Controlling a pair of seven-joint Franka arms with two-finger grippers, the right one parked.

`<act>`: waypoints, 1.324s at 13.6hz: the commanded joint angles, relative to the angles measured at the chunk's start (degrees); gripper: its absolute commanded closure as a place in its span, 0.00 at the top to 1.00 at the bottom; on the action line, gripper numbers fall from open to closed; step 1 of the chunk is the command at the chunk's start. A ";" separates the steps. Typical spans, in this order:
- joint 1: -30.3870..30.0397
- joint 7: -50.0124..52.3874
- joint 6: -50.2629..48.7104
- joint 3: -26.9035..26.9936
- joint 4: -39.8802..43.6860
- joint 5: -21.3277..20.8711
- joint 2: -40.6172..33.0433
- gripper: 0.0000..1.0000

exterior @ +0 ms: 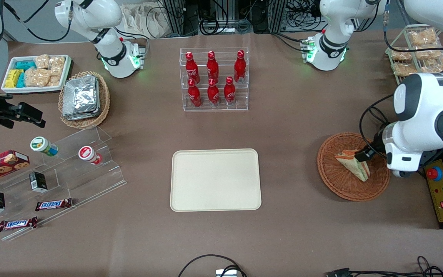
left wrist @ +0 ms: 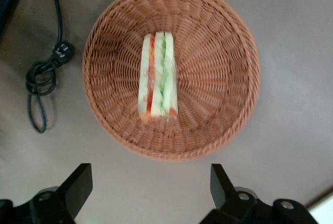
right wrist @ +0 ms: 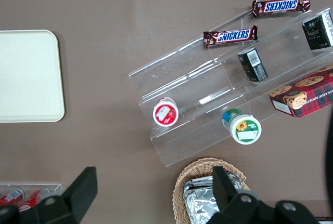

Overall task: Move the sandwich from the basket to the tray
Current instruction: 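Lower the open left gripper over the sandwich in the wicker basket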

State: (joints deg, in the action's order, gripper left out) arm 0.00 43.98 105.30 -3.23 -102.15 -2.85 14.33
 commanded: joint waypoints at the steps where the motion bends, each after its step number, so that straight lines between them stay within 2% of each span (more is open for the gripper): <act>1: -2.19 3.82 8.57 -0.20 -9.00 -0.40 -2.98 1.00; 6: -3.42 6.90 22.29 -0.28 -20.69 -0.58 -1.67 1.00; 9: -3.42 9.98 25.38 -0.28 -20.81 -0.58 1.22 1.00; 17: -4.04 9.03 34.27 -0.28 -20.28 0.04 5.53 1.00; 18: -4.04 8.76 34.53 -0.28 -20.02 -0.13 5.45 0.97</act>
State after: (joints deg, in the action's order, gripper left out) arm -3.58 53.08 138.97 -3.14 -123.46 -2.71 18.96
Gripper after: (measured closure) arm 0.000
